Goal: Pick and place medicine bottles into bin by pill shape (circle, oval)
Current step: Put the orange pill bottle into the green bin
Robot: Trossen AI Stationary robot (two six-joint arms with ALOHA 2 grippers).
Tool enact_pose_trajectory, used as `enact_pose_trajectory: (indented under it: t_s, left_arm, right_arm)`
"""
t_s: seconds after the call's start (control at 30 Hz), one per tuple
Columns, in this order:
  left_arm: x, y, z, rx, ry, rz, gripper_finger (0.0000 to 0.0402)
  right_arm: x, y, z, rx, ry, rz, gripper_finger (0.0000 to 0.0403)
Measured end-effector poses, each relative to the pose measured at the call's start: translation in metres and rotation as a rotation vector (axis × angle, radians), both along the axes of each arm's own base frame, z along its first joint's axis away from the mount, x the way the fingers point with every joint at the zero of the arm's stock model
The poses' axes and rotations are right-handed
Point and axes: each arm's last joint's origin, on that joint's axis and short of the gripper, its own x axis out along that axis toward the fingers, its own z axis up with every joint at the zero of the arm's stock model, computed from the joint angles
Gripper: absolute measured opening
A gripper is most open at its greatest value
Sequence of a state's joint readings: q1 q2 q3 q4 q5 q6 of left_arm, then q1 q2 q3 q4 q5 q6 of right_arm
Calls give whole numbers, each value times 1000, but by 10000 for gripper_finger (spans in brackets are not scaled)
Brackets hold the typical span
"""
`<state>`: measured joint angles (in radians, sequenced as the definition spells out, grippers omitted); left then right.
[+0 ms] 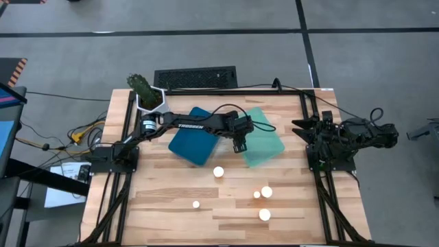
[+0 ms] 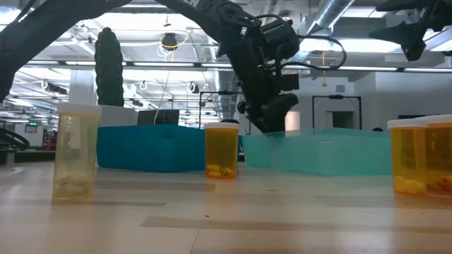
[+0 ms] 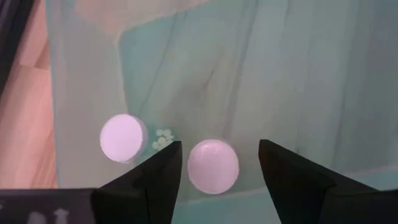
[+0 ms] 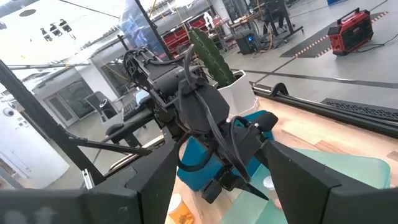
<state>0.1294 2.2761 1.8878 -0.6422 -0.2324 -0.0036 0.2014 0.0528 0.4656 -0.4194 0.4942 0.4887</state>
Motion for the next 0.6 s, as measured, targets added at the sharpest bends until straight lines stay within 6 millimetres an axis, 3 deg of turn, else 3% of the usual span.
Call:
enact_pose_trajectory:
  t_s: [0.4,0.6]
  left_arm:
    - [5,0,29,23,-30,-2,225]
    - [6,-16,71,-51,-54,-36,225]
  right_arm:
    - [0,0,-1,-3,14,0,260]
    - [0,0,-2,-5,24,1,260]
